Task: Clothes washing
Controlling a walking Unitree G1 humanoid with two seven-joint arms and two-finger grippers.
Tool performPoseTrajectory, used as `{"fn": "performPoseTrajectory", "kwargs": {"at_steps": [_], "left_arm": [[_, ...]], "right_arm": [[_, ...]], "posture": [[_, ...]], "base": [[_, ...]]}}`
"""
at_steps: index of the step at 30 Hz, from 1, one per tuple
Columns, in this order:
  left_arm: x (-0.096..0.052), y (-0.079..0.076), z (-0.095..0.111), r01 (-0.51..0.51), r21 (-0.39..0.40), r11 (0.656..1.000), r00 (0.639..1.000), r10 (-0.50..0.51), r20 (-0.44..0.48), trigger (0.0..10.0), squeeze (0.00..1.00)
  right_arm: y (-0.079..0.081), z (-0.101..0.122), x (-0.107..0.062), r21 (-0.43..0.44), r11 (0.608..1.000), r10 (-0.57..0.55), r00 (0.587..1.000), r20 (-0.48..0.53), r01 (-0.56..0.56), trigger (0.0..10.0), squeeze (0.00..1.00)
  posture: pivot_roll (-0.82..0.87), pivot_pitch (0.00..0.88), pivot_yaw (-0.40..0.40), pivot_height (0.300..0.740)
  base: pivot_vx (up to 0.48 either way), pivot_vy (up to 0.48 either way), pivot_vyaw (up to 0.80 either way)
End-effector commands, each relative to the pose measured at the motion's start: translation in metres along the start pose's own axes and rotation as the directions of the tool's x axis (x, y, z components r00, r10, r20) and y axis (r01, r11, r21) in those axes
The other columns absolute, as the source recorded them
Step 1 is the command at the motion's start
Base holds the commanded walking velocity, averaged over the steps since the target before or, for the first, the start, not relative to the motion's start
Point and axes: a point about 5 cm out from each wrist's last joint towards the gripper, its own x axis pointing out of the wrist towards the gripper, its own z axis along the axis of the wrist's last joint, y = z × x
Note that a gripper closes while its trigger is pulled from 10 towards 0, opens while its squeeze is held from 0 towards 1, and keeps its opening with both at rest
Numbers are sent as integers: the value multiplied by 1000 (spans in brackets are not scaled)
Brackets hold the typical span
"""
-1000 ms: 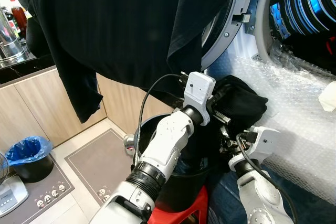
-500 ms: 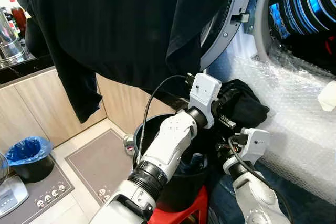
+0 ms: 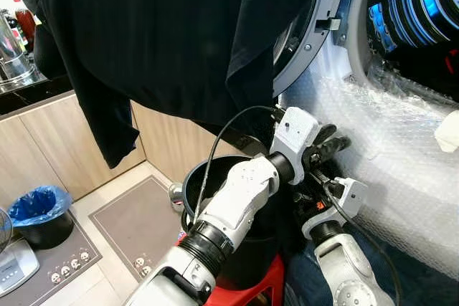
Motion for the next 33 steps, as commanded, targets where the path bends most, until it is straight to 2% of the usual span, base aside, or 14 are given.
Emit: {"fn": "performPoseTrajectory", "kwargs": {"at_steps": [1,7,9,14,18,19,21,22,23,25,28,31,32,33], "left_arm": [[28,-46,16,113,-91,989,990,-104,100,10000,1000],[26,-45,16,116,-92,989,989,-107,99,10000,1000],[22,-48,23,162,-63,985,978,-152,141,10000,1000],[16,-50,29,195,17,981,963,-195,188,10000,1000],[14,-51,30,201,28,979,960,-202,193,10000,1000],[5,-50,29,237,99,966,949,-252,187,10000,922],[-12,-48,24,305,211,929,930,-338,146,10000,0],[-25,-45,17,350,265,899,920,-383,85,10000,0],[-25,-45,17,350,265,899,920,-383,85,10000,0],[-35,-43,13,374,297,878,913,-404,45,10000,0],[-64,-32,-1,410,352,842,907,-415,-63,10000,0],[-72,-27,-3,410,341,846,909,-408,-79,10000,0],[-83,-23,-2,397,320,860,917,-391,-86,10000,0],[-86,-22,-2,392,314,865,919,-384,-89,10000,0]], "right_arm": [[22,2,13,114,991,57,996,62,-64,0,0],[21,2,14,137,988,67,996,66,-76,0,0],[21,4,16,191,977,82,993,88,-98,0,0],[19,6,16,193,974,103,989,105,-122,0,0],[19,6,15,194,973,107,988,109,-127,0,0],[15,12,12,174,972,140,983,122,-160,0,0],[11,22,6,120,964,222,967,125,-236,0,0],[11,26,0,66,950,300,949,93,-306,0,0],[11,26,0,66,950,300,949,93,-306,0,0],[12,30,-6,26,931,362,930,67,-364,0,0],[10,37,-23,-34,878,476,879,-35,-477,0,0],[9,38,-27,-38,864,498,864,-74,-501,0,0],[6,40,-31,-67,844,522,844,-123,-531,0,0],[5,41,-33,-82,836,528,837,-143,-542,0,0]], "posture": [[-121,0,27,740],[-114,0,28,740],[-111,0,34,740],[-115,0,39,740],[-115,0,39,740],[-124,0,49,740],[-127,0,53,740],[-131,0,57,740],[-131,0,57,740],[-134,0,60,740],[-145,0,65,740],[-147,0,64,740],[-148,0,64,740],[-148,0,64,740]], "base": [[0,0,0],[0,0,0],[0,0,0],[0,0,0],[0,0,0],[0,0,0],[0,0,0],[0,0,0],[0,0,0],[0,0,0],[0,0,0],[0,0,0],[0,0,0],[0,0,0]]}}
